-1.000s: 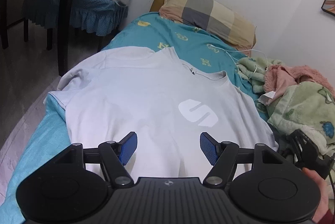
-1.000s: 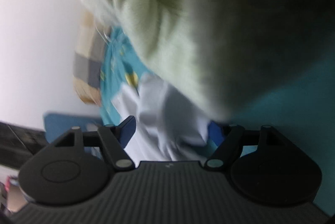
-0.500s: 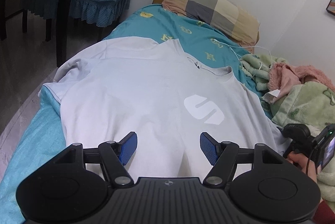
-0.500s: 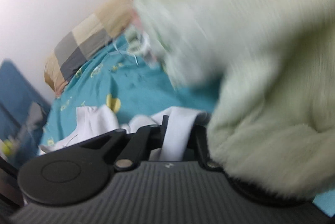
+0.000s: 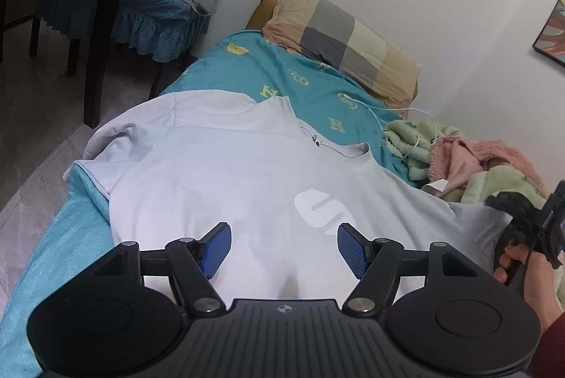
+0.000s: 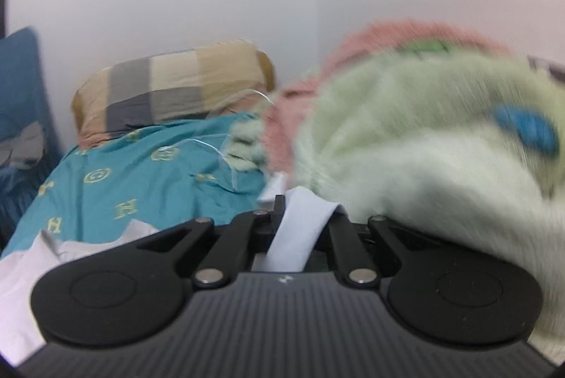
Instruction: Fold clothes
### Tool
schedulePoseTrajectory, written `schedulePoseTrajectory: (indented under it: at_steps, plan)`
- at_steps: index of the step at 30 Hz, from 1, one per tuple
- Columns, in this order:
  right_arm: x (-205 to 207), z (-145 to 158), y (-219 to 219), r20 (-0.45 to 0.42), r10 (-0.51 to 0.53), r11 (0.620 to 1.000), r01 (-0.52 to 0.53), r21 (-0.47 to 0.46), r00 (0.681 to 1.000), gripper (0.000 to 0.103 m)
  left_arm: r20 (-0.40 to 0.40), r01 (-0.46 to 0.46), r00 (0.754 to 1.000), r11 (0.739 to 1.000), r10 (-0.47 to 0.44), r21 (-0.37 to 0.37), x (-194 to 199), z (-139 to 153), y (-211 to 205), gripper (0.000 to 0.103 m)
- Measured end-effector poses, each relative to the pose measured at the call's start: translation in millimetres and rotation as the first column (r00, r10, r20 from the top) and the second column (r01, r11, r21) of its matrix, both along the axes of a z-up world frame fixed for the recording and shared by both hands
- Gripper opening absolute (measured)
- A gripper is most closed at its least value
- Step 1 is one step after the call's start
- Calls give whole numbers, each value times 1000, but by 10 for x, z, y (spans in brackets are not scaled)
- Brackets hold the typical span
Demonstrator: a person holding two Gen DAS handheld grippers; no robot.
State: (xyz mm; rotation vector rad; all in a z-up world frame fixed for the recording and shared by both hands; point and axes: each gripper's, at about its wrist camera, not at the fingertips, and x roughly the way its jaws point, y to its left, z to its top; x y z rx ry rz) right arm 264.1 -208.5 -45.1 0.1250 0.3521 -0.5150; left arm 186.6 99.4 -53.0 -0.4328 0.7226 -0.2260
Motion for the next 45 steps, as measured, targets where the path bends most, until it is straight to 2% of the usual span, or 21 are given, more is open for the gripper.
schedulePoseTrajectory:
  at_steps: [3,5,6,9,12,13,14,15,16,17,19,22,24,28,30,33,37,42,45]
  plan:
    - [86,31,585,-4,124,975,-123,-184,992,7,15,-24,1000,1000,23,14,-9,-3,95,70]
    - [213,41,985,-23,213,947,-212,-241,977,8,16,-48,999,999,48,12,-3,-20,196,70]
    - [227,26,1188,-37,259,933,-260,-248,965,8,16,-61,998,998,61,10,0,-29,246,70]
    - [351,-179,1630,-92,363,907,-375,-192,927,8,7,-101,995,995,101,-14,12,-72,406,70]
    - [468,-457,1795,-182,424,887,-448,-114,887,9,-9,-132,991,991,132,-32,26,-137,509,70]
    - [512,-547,1798,-214,453,877,-476,-69,865,15,-17,-136,991,990,135,-39,33,-159,522,70]
    - [545,-606,1779,-244,490,863,-506,-3,837,33,-25,-139,990,989,138,-47,41,-181,535,70]
    - [534,-627,1750,-254,517,851,-523,50,818,45,-33,-143,989,988,141,-55,49,-203,547,70]
    - [476,-642,1744,-246,542,838,-540,81,804,66,-36,-138,990,988,136,-63,54,-222,531,70]
    - [392,-592,1722,-239,564,823,-560,88,791,74,-35,-130,991,990,128,-61,54,-229,496,70]
    - [196,-447,1661,-234,592,803,-587,99,771,74,-29,-108,994,993,107,-50,50,-241,430,70]
    - [-235,-66,1439,-194,587,809,-561,173,786,74,-18,-53,998,998,53,-23,29,-282,293,70]
    - [-505,189,1238,-181,557,825,-513,238,811,74,-13,-15,1000,1000,15,13,9,-317,204,70]
    - [-958,436,922,-201,498,852,-433,295,843,74,8,61,998,995,-62,80,-88,-351,54,70]
    - [-1132,428,805,-189,453,870,-386,308,871,74,16,92,995,992,-94,88,-153,-355,-10,70]
    - [-1240,298,654,-138,427,866,-360,348,894,74,21,128,991,986,-131,109,-232,-307,-139,68]
    - [-1083,215,453,-105,419,849,-348,397,902,74,51,158,984,974,-168,161,-245,-179,-410,68]
    - [-1047,125,119,-57,392,838,-331,434,918,74,91,207,965,923,-248,324,99,-95,-974,68]
    - [-1036,2,-104,-81,371,842,-298,449,925,74,104,259,940,879,-324,401,476,-88,-1346,68]
